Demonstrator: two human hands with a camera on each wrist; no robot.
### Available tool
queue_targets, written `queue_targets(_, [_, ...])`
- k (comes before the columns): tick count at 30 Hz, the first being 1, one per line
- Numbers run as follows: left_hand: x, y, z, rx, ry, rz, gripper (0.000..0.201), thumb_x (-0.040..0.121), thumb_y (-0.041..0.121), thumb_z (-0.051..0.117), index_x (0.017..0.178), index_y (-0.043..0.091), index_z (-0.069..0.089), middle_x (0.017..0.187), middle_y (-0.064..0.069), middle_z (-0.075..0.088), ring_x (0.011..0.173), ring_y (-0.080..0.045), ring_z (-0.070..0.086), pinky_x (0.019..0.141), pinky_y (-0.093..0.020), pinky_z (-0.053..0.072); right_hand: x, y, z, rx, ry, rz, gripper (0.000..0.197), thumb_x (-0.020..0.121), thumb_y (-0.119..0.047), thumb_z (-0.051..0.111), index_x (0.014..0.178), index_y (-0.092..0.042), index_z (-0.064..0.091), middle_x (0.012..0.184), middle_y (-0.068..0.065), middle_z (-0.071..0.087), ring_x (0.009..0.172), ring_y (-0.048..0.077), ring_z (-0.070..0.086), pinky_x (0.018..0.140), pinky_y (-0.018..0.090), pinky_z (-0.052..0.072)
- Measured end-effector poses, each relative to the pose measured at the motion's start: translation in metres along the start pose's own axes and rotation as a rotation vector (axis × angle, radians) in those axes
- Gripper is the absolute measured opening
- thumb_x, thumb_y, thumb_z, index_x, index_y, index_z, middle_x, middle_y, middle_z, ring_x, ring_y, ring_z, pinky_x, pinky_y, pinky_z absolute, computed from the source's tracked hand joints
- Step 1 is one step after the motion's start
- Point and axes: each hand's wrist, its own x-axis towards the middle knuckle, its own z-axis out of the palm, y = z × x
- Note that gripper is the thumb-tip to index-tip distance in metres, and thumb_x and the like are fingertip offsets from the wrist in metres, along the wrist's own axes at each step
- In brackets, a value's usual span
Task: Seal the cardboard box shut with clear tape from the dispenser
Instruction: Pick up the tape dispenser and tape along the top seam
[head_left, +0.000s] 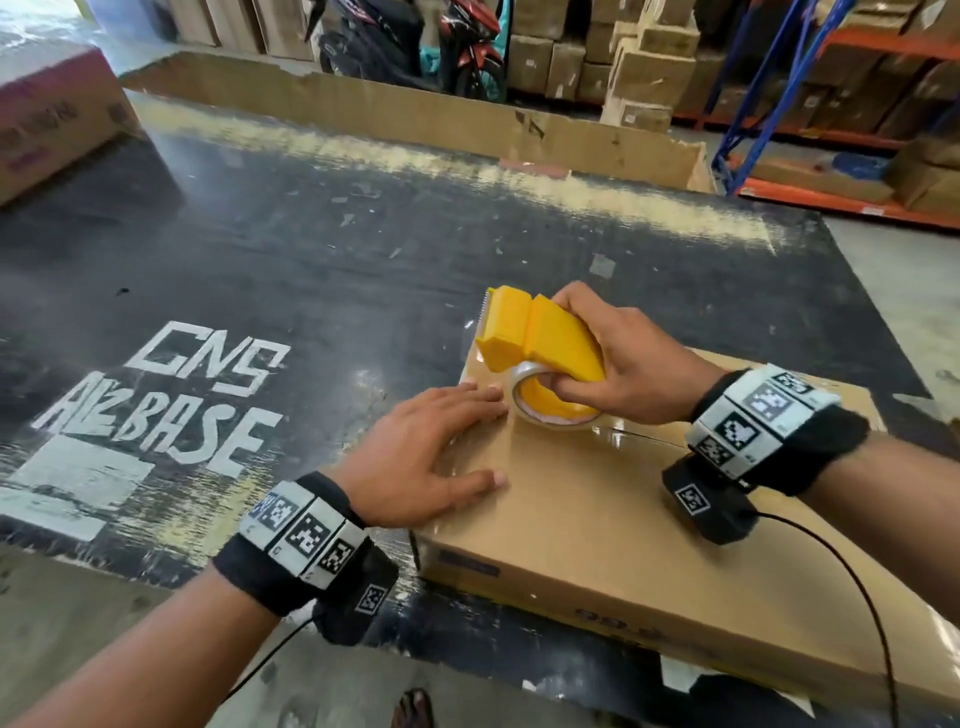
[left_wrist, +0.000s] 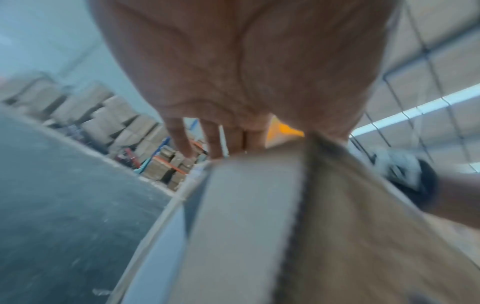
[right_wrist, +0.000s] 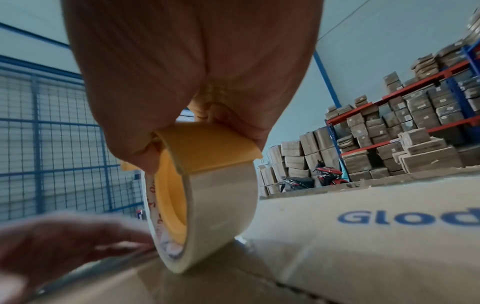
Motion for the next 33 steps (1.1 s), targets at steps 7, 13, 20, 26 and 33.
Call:
queue_targets(7, [0.029,-0.024,-0.032,-0.749,0.302,-0.165,0.026,0.094,0.012,0.061,0.119,0.016,0.058,0.109,-0.006,0.078,0.104,-0.021,0.075,0.090,-0.036,0.059,-0.002,0.003,0.005,0.002,-0.003,0.108,0.051,0.083,-0.042,0.073,0.120,-0.028,0.041,0.102,-0.002,0.062,0.087,0.012,0.063,0.067,0.037,0.053])
queue_targets(13, [0.055,-0.011,-0.051,-1.330,0.113,-0.370,0.040,0.097,0.021,0.063,0.134,0.009,0.053,0.090,-0.008,0.077,0.083,-0.025,0.077,0.078,-0.035,0.063,-0.002,-0.001,0.007,-0.006,0.008,0.131,0.051,0.083,-0.042,0.073,0.120,-0.031,0.040,0.101,-0.005,0.061,0.087,0.011,0.062,0.068,0.038,0.054])
queue_targets(20, [0.062,-0.019,-0.058,-1.270,0.140,-0.335,0.049,0.086,-0.001,0.071,0.132,0.004,0.055,0.074,-0.004,0.073,0.063,-0.012,0.070,0.069,-0.026,0.057,0.005,-0.008,0.006,-0.048,-0.027,0.104,0.059,0.078,-0.055,0.070,0.125,-0.033,0.041,0.108,-0.007,0.061,0.093,0.007,0.061,0.070,0.038,0.056])
queue_targets(26, [0.058,-0.038,-0.066,-1.152,0.138,-0.314,0.045,0.081,-0.005,0.073,0.123,0.002,0.057,0.067,-0.006,0.073,0.060,-0.015,0.068,0.060,-0.024,0.057,-0.005,-0.007,-0.009,-0.097,-0.060,0.036,0.076,0.073,-0.076,0.061,0.136,-0.035,0.047,0.105,-0.019,0.061,0.095,-0.001,0.061,0.069,0.014,0.047])
queue_targets(33, [0.039,-0.089,-0.065,-1.160,0.170,-0.392,0.054,0.071,0.009,0.080,0.122,0.007,0.060,0.074,-0.007,0.074,0.066,-0.013,0.071,0.065,-0.022,0.059,-0.040,0.005,-0.032,-0.098,-0.070,0.170,0.080,0.070,-0.075,0.063,0.139,-0.038,0.050,0.099,-0.039,0.059,0.093,-0.015,0.057,0.068,0.005,0.042])
